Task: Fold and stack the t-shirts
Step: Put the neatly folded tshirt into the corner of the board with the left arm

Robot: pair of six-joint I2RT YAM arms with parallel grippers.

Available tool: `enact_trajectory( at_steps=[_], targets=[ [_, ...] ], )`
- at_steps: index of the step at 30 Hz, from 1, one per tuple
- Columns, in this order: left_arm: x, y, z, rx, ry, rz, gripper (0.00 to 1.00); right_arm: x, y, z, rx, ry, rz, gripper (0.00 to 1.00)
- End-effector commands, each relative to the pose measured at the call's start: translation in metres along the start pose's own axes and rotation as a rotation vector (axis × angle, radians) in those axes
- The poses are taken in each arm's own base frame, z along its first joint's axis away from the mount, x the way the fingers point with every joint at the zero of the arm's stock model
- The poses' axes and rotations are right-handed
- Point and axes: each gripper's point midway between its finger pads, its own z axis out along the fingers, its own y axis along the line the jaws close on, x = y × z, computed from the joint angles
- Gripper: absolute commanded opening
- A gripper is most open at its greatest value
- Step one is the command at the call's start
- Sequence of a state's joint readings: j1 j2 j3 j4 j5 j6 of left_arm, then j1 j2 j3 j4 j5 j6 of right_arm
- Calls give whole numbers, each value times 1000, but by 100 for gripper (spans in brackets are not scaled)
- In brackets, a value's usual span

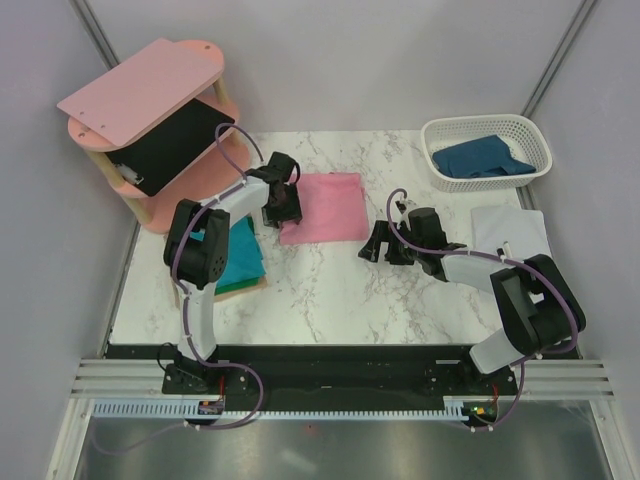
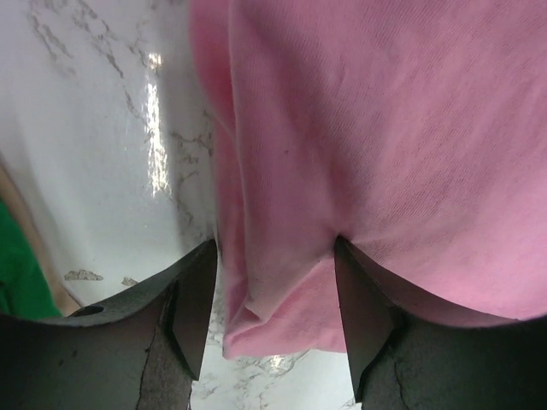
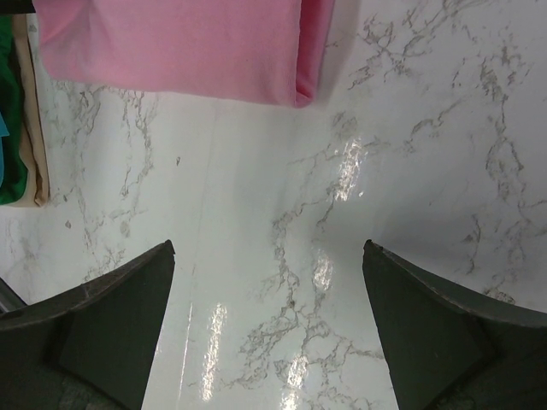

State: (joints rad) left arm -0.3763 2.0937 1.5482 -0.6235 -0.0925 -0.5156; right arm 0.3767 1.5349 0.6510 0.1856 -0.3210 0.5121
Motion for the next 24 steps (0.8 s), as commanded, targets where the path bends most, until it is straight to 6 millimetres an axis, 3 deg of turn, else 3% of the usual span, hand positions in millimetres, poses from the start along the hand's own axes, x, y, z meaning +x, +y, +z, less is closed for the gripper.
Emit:
enact_trajectory(
  at_steps=[1,4,6,8,15,16,19,20,24],
  targets=[
    [-9,-4,18,5,-20,-67,64,0,1,1,-17,2,-26,98],
    [-6,7,15,-34,-44,-86,64,1,-1,2,-10,6,-27,98],
    [-18,7,4,-15,-108,-95,65,1,-3,4,-5,9,-25,98],
    [-18,12,5,1,-107,-113,66,3,-5,7,-1,18,-21,98],
    [-18,-2,34,72,-42,-117,66,6,-4,10,-18,29,-10,98],
    [-9,-5,43,84,-11,-114,64,6,-4,9,-18,28,-14,98],
    [0,-14,53,66,5,-72,25,6,-5,9,-18,30,-15,98],
    [1,-17,53,75,8,-66,3,5,-4,8,-19,28,-15,98],
    [10,-14,51,57,56,-47,2,5,-3,6,-24,26,-18,98]
  ],
)
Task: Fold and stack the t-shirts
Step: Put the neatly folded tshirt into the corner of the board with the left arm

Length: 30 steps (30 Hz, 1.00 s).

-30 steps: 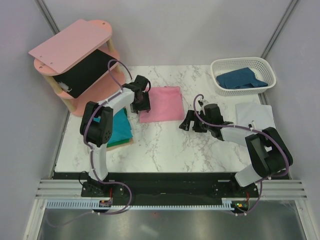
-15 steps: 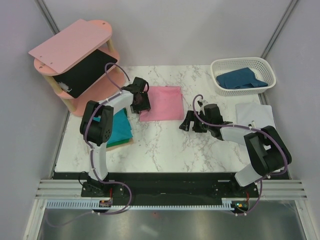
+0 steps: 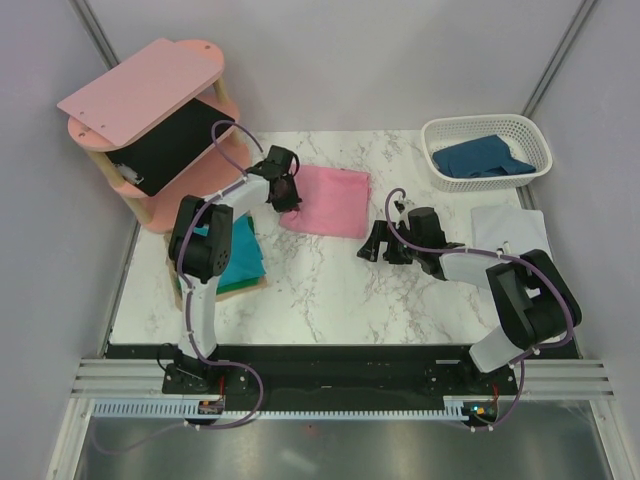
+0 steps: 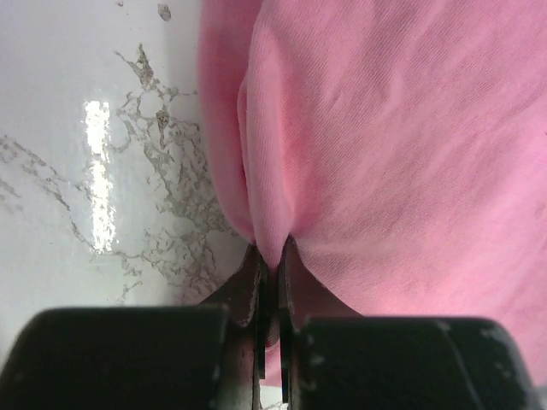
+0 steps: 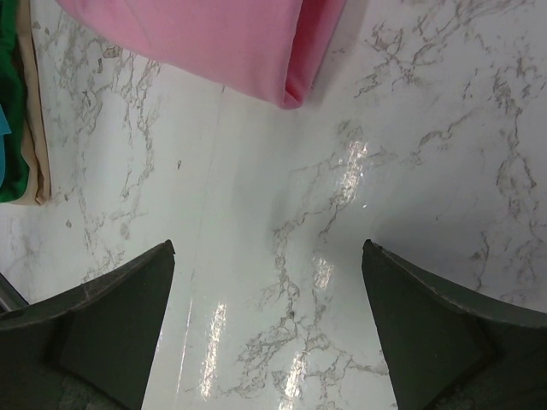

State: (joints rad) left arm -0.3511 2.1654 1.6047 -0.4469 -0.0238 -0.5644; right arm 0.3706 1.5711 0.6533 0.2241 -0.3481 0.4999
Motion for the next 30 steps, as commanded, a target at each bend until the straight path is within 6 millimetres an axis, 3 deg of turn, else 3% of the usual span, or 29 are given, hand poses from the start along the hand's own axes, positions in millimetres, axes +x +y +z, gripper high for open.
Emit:
enact_trajectory(
  at_steps=[1,4,5,7,11,13,16,20,23,25,30],
  targets=[
    [57,25,20,-90,175,27,2,4,-1,-1,-2,19,-8,98],
    [52,30,-6,-105,137,32,2,2,1,-4,-6,12,-11,98],
    [40,24,-25,-86,91,34,2,2,1,-5,-8,11,-10,98],
    [39,28,-45,-85,73,40,2,3,2,-6,-9,12,-9,98],
    [17,10,-105,0,-2,62,2,5,3,-8,-20,12,-2,98],
    [17,8,-124,13,13,72,2,7,4,-9,-27,13,0,98],
    [1,-6,-159,72,-32,82,2,11,3,-10,-28,19,9,98],
    [-17,-8,-199,59,-79,96,2,17,4,-9,-47,17,33,98],
    [-26,-9,-216,55,-76,102,2,21,15,-8,-119,17,79,98],
    [-33,-12,-220,58,-85,110,2,26,22,-6,-169,28,122,92],
    [-35,-11,-218,39,-71,126,2,45,28,-2,-249,58,222,88]
  ],
)
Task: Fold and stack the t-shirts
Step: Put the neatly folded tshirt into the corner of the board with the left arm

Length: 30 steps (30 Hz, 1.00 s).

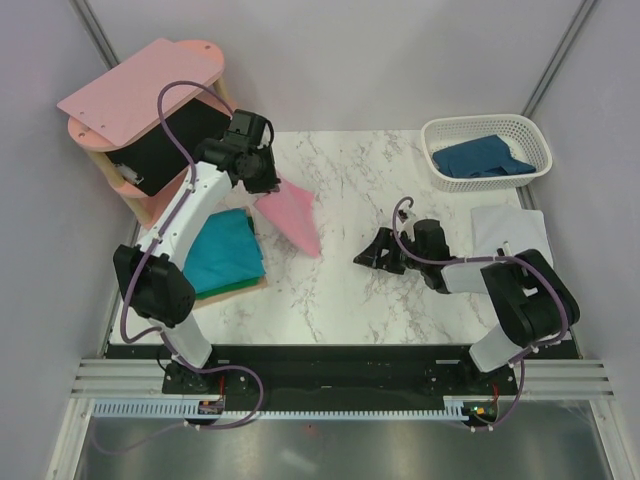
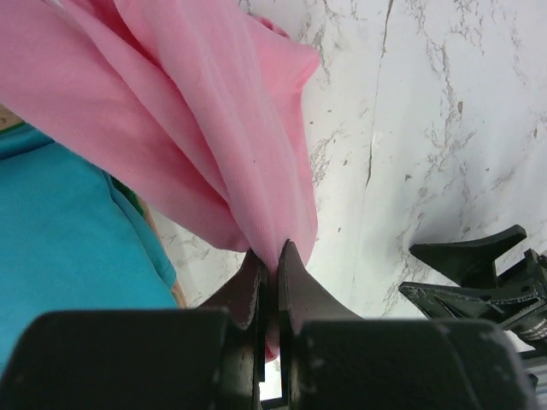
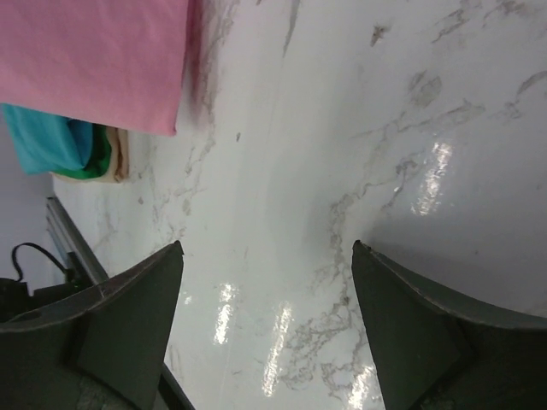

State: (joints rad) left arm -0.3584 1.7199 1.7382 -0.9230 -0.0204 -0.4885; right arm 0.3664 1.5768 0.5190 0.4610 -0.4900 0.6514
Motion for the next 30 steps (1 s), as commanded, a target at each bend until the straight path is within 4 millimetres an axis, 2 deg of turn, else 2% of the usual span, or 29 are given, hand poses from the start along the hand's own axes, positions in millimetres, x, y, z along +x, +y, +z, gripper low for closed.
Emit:
enact_trajectory(
  at_steps=[1,3,7,15,16,17,18,19,20,21,22,23,24,26,30],
  targets=[
    [-4,5,-5,-23,23,54,2,18,13,5,-123,27,103,88],
    [-4,7,-3,-35,33,61,2,24,18,8,-157,42,158,88],
    [-8,16,-11,-69,24,68,2,20,31,16,-223,32,180,88],
    [-16,52,-28,-109,31,22,2,27,58,34,-300,68,203,89],
    [-18,54,-29,-111,30,26,2,22,69,36,-341,55,231,88],
    [-18,57,-30,-117,36,27,2,34,71,43,-349,85,254,88],
    [-18,59,-29,-121,42,29,2,34,77,46,-373,86,278,87],
    [-20,60,-31,-125,37,33,2,25,93,45,-439,54,326,87],
    [-20,61,-30,-125,42,32,2,38,91,52,-447,79,381,87],
    [-19,60,-30,-123,44,33,2,39,95,53,-478,74,417,86],
    [-18,60,-30,-120,48,34,2,29,110,48,-573,20,412,84],
    [-18,60,-29,-120,47,33,2,40,105,56,-577,58,519,80],
    [-17,60,-29,-123,51,34,2,40,110,57,-613,59,533,78],
    [-17,63,-30,-132,49,38,2,53,110,70,-600,77,541,79],
    [-15,68,-30,-150,52,50,2,63,116,77,-572,77,481,85]
  ],
)
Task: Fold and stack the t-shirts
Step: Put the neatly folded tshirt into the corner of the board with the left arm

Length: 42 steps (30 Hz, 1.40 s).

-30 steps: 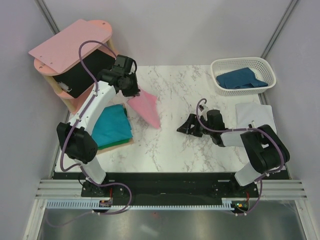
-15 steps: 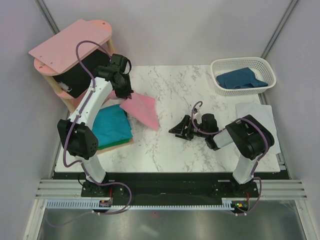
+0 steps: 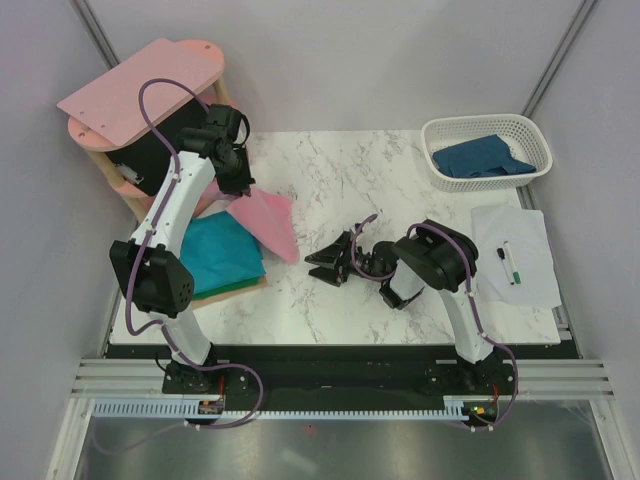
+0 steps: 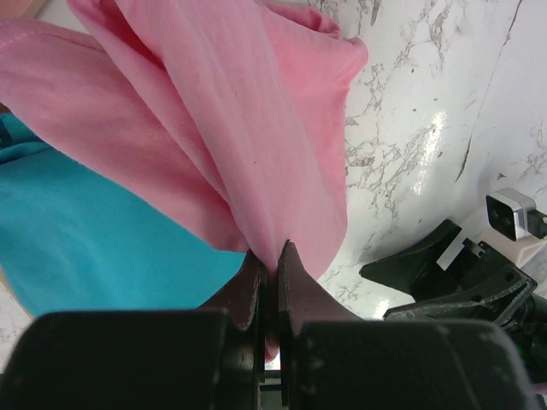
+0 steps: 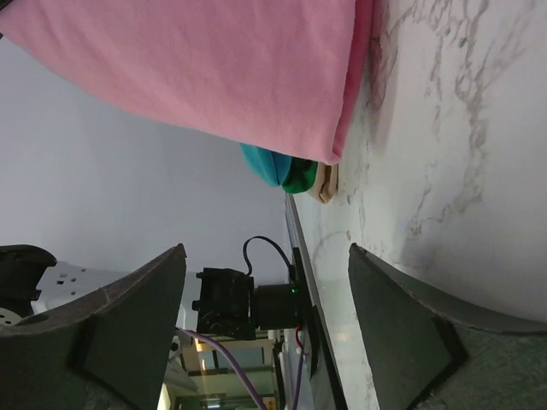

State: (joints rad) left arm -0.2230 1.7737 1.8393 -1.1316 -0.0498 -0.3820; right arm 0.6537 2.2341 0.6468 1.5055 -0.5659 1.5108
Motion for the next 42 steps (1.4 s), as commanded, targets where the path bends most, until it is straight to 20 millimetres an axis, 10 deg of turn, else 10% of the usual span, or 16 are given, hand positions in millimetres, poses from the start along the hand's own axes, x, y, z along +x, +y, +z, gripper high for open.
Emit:
enact_trajectory(
  at_steps=[1,22,31,42],
  targets=[
    [-9,2,-22,6,-60,51,2,15,-11,1,-11,-19,-25,87],
    [-6,7,-26,14,-56,58,2,-21,-70,56,418,-38,-319,77],
    [-14,14,-29,2,-77,73,2,-36,-48,67,391,-71,-424,48],
    [-10,49,-30,-47,-54,41,2,-41,-9,69,392,-57,-543,58]
  ],
)
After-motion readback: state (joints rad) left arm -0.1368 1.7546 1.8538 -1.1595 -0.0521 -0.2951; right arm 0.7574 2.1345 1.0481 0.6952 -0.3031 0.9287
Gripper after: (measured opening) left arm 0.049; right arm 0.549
